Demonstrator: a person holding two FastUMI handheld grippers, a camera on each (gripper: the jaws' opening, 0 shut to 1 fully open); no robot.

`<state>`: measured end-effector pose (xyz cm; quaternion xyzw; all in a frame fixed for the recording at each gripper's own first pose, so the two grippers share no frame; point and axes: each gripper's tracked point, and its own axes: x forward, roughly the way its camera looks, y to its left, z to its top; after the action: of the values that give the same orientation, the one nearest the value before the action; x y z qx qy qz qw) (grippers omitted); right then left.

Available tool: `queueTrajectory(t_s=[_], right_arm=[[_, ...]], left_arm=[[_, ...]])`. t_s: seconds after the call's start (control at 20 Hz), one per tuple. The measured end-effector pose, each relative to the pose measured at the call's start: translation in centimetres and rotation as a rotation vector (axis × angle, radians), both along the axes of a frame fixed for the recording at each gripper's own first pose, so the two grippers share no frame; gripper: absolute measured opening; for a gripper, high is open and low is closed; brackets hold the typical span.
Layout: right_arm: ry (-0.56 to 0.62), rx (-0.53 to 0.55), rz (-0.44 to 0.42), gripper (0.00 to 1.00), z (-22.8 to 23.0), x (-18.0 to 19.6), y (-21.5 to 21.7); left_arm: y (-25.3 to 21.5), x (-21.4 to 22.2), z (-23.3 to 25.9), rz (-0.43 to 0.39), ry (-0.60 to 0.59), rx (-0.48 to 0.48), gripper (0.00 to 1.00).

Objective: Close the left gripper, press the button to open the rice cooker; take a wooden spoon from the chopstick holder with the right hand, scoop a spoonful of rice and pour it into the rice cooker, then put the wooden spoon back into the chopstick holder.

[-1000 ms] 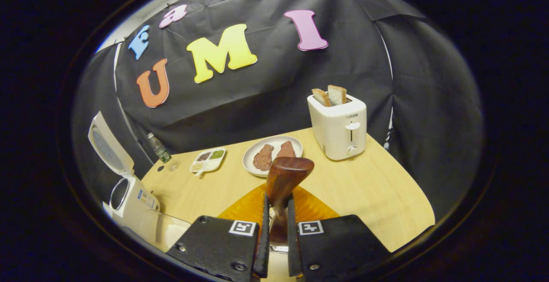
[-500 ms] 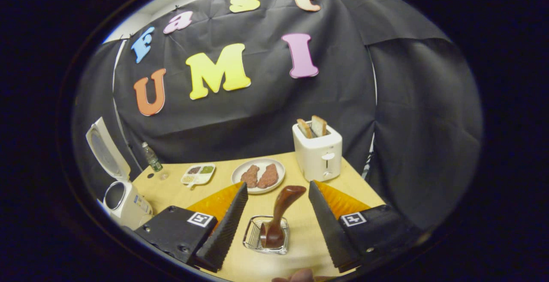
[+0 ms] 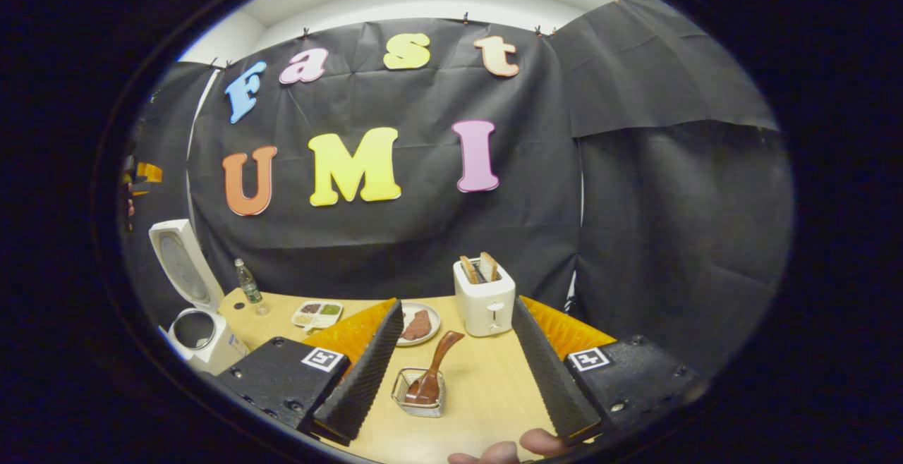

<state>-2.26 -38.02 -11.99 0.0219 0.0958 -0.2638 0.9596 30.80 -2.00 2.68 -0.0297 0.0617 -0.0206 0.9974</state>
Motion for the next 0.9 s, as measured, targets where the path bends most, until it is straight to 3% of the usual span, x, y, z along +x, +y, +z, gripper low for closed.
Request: queueTrajectory(t_s=[0.05,0.1,0.15,0.45,0.75,0.9], right_arm=[[-0.003,0.002,-0.018,1.00,0.2,-1.0,0.2],[0.007,0.006,-0.033,0.96,0.1,-1.9,0.6],[0.026,0.007,-0.047,1.00,-0.3,-2.9,0.9],[0.058,0.001,-0.130,1.00,-0.5,-7.8,2.8],[0.030,0.033,-0.176,1.00,-0.6,-9.7,3.3],[0.015,0.040,-0.175,0.96,-0.3,-9.9,4.0]], left_arm=[[0.0,1.1,-0.7,-0.009,0.025,0.006,0.94],[-0.2,2.0,-1.4,-0.020,0.043,0.004,0.94],[-0.3,3.1,-2.1,-0.032,0.072,-0.001,0.94],[0.1,6.4,-5.8,-0.047,0.214,-0.021,0.94],[-0.3,5.1,-9.5,-0.088,0.362,0.068,0.94],[-0.9,4.4,-9.8,-0.117,0.357,0.099,0.96]])
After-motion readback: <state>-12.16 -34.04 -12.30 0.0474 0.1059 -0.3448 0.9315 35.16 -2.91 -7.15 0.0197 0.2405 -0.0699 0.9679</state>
